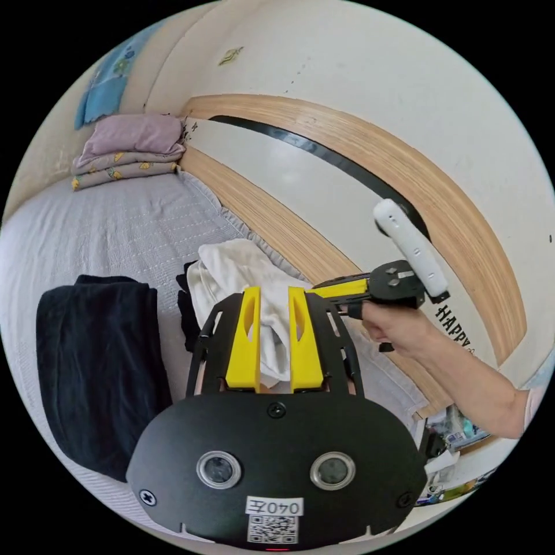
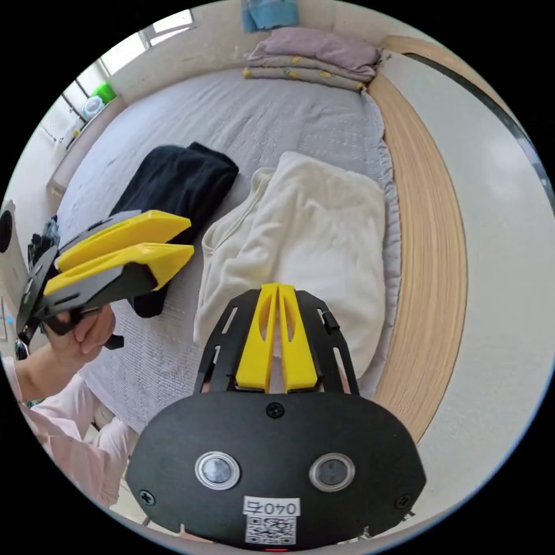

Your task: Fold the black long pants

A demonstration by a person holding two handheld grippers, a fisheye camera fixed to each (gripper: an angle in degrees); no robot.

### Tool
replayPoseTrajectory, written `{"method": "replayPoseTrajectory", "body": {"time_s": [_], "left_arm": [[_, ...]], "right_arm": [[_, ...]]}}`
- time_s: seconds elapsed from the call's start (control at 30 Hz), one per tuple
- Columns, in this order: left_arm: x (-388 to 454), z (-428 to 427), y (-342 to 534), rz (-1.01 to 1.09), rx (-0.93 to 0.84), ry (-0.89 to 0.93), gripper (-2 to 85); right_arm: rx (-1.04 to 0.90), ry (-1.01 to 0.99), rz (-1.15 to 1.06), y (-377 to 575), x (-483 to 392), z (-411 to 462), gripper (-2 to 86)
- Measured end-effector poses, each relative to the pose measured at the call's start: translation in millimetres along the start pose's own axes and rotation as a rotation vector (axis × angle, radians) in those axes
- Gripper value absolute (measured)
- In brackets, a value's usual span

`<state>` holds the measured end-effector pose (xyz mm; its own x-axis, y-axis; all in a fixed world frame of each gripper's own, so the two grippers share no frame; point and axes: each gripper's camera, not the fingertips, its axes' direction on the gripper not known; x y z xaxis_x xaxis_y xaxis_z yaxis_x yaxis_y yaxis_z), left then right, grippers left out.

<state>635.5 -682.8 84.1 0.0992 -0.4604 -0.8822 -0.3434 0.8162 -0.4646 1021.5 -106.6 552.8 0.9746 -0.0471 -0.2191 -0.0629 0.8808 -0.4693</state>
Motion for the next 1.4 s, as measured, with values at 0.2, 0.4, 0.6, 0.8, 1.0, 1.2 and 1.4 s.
{"method": "replayPoseTrajectory", "body": {"time_s": [0.2,0.4,0.6,0.8,1.0,1.2,1.4], "left_arm": [[51.2,77.5,-2.9,0.190,-0.234,-0.296,-0.6],[49.7,101.5,68.9,0.202,-0.270,-0.374,-0.8],[6.4,-0.9,42.1,-0.141,-0.106,-0.146,-0.8],[-93.3,-175.0,98.8,-0.186,0.048,-0.452,0.8],[-226.3,-225.6,135.5,-0.400,-0.054,-0.126,21.3],[-255.7,-174.6,146.8,-0.367,-0.289,-0.169,21.7],[-224.2,-137.6,134.4,-0.316,-0.355,-0.209,10.6]], "right_arm": [[-0.053,0.167,0.182,38.8,47.9,23.2,-0.9],[0.019,0.092,0.244,98.3,66.6,58.0,-0.9],[0.095,0.055,0.284,102.0,60.1,-21.8,-0.8],[0.216,-0.281,0.034,94.2,-74.2,-50.4,5.3],[0.007,-0.670,0.239,92.2,-104.2,36.1,18.4],[-0.100,-0.585,0.227,51.4,-139.3,59.1,17.0],[-0.140,-0.447,0.002,-0.3,-149.4,-6.8,9.9]]}}
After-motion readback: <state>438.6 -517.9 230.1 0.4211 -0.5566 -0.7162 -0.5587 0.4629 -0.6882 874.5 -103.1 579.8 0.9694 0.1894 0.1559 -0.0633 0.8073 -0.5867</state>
